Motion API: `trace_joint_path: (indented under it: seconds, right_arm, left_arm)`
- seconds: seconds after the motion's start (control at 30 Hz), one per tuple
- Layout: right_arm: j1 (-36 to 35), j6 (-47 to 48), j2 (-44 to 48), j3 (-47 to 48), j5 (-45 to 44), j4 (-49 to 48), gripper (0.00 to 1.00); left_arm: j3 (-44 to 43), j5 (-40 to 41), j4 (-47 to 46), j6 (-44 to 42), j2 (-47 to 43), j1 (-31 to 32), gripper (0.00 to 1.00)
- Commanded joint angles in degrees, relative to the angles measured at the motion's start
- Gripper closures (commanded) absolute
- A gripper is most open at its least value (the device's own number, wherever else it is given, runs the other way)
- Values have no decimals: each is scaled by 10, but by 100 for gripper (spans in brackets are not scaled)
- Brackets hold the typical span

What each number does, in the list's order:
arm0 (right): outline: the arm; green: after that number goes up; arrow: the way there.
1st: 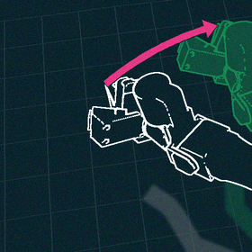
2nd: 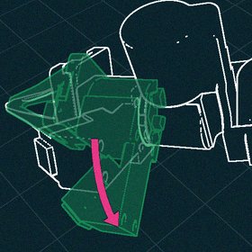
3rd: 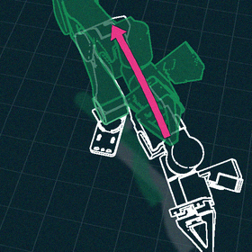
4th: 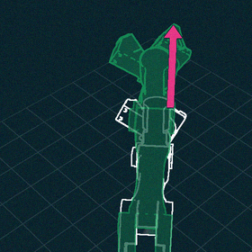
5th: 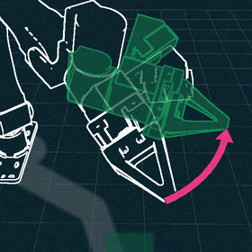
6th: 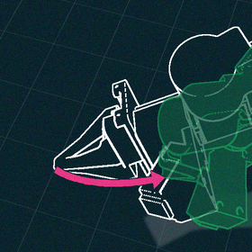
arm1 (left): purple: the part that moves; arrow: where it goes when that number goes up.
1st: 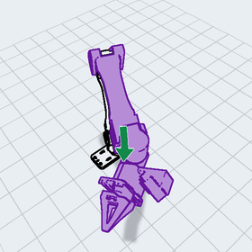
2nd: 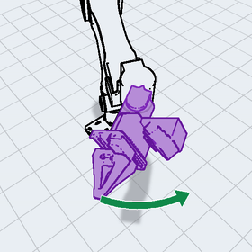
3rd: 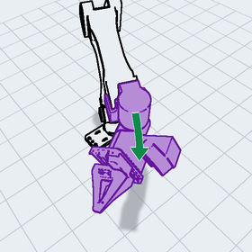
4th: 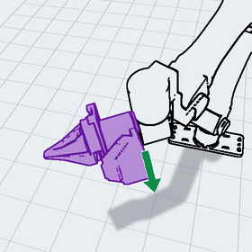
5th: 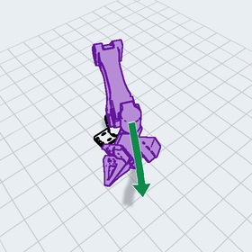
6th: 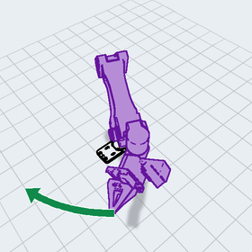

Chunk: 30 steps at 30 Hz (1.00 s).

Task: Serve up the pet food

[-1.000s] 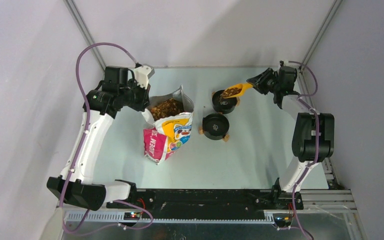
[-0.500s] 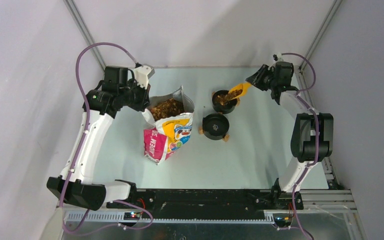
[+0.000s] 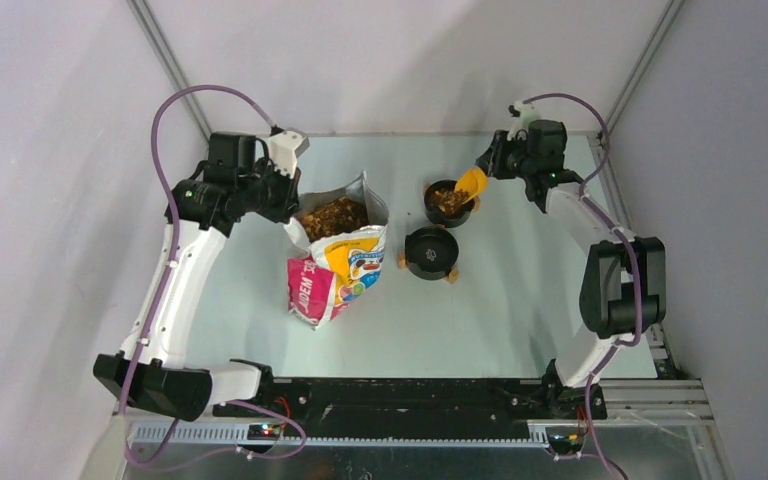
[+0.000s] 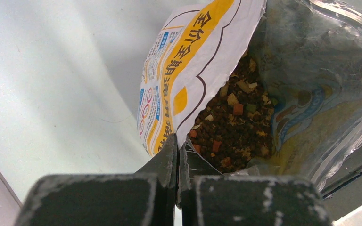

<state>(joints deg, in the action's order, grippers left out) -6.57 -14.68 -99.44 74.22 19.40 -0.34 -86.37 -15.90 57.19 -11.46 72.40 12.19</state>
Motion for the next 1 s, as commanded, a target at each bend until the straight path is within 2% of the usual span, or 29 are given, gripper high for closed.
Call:
trace_joint_path:
  seconds: [0.0,0.13,0.3,0.53,0.6,0.73,0.77,0.8,0.93,0.97]
  right_arm:
    - [-31,138,55,32,-38,11,100]
    - [-46,210,73,26,-59,32,100]
    - [-48,257,81,32,-57,47,100]
    - [-27,251,119,46,-45,74,100]
    - [25,197,129,78,-18,89,100]
    - [114,53,103,225,82,235,100]
    - [125,-11,96,247,97,254,100]
    - [142,-34,89,275,130,277,100]
    - [162,-184,93,280,222,279,100]
    - [161,-195,86,299,232,290,100]
  left_arm:
    - [-21,-48,1,10,-40,-1,100]
    - [-14,-57,-1,13,-39,-1,100]
    - [-31,-63,11,6,-20,-1,100]
    - [-42,-56,16,7,-7,-1,100]
    - [-42,-61,15,12,-15,-1,100]
    - [-40,-66,10,16,-29,-1,100]
    - [-39,-69,6,18,-32,-1,100]
    - [-35,-70,4,23,-33,-1,100]
    - [-29,-93,0,44,-42,-1,100]
    - [-29,-100,1,48,-47,-1,100]
